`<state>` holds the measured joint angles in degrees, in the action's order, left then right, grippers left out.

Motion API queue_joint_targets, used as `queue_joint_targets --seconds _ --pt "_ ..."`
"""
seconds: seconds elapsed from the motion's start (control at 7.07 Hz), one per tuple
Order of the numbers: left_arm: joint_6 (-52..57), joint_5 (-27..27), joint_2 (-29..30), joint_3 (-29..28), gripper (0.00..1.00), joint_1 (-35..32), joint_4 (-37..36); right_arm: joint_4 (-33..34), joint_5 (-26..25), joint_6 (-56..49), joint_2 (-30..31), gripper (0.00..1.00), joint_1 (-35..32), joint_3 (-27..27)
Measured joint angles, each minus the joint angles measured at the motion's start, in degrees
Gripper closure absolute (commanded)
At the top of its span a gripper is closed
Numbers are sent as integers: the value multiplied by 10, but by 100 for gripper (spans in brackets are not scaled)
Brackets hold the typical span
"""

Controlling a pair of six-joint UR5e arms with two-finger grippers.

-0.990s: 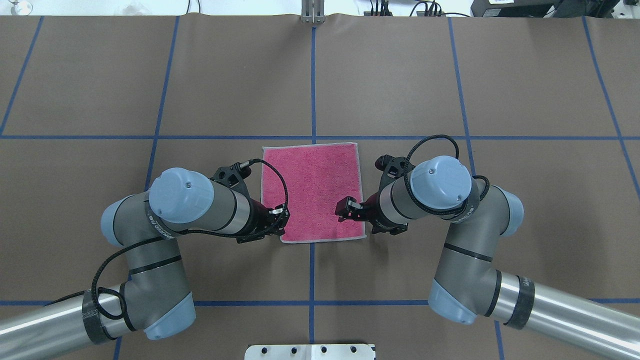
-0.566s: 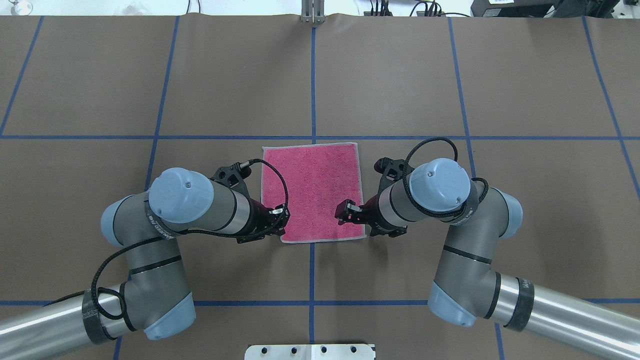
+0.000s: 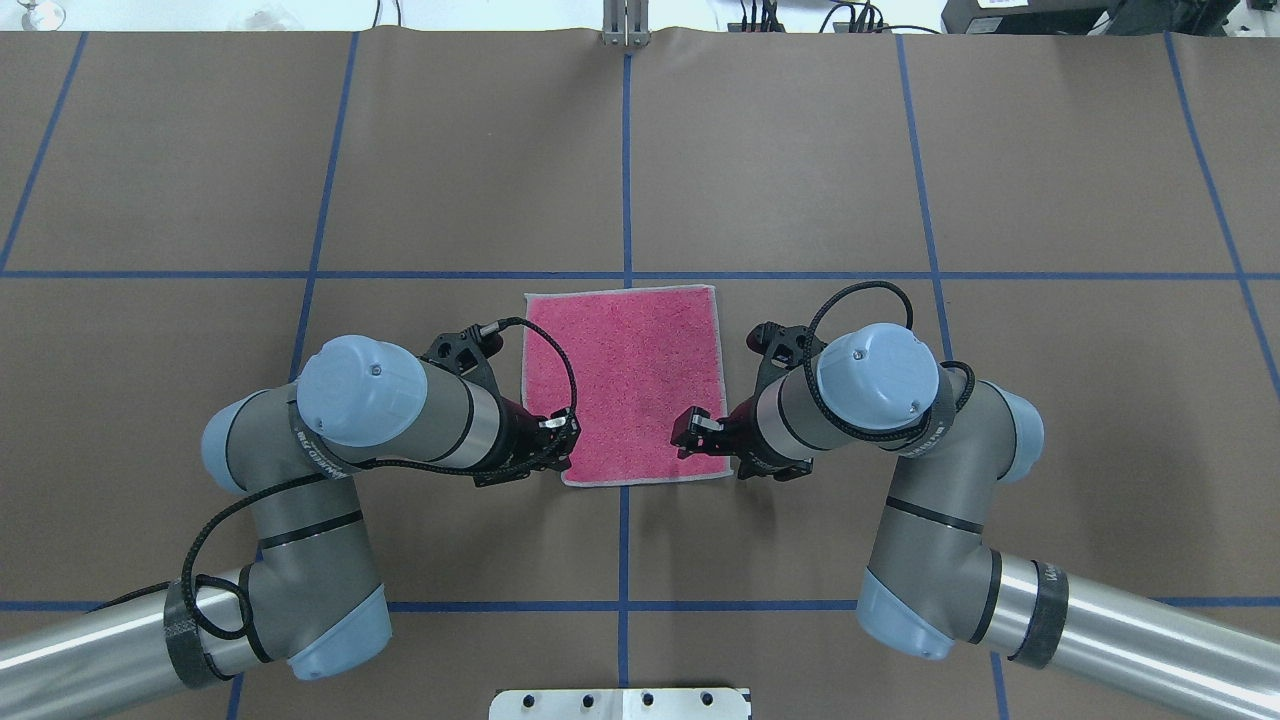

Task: Fold towel twice with both arms
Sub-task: 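Lower the right gripper onto the towel's opposite corner and grasp it, then lift both towel corners and fold them away from the robot over the towel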

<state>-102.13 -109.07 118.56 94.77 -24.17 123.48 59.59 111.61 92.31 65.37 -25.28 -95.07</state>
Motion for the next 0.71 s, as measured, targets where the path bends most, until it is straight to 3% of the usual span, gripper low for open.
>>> queue_joint_targets --seconds 0.42,0.57,0.71 --pt "0 0 0 0 100 0 0 0 1 0 1 91 0 0" --pt "0 0 0 0 100 0 0 0 4 0 4 100 0 -1" --pt "0 0 0 1 100 0 0 -1 9 0 8 100 0 -3"
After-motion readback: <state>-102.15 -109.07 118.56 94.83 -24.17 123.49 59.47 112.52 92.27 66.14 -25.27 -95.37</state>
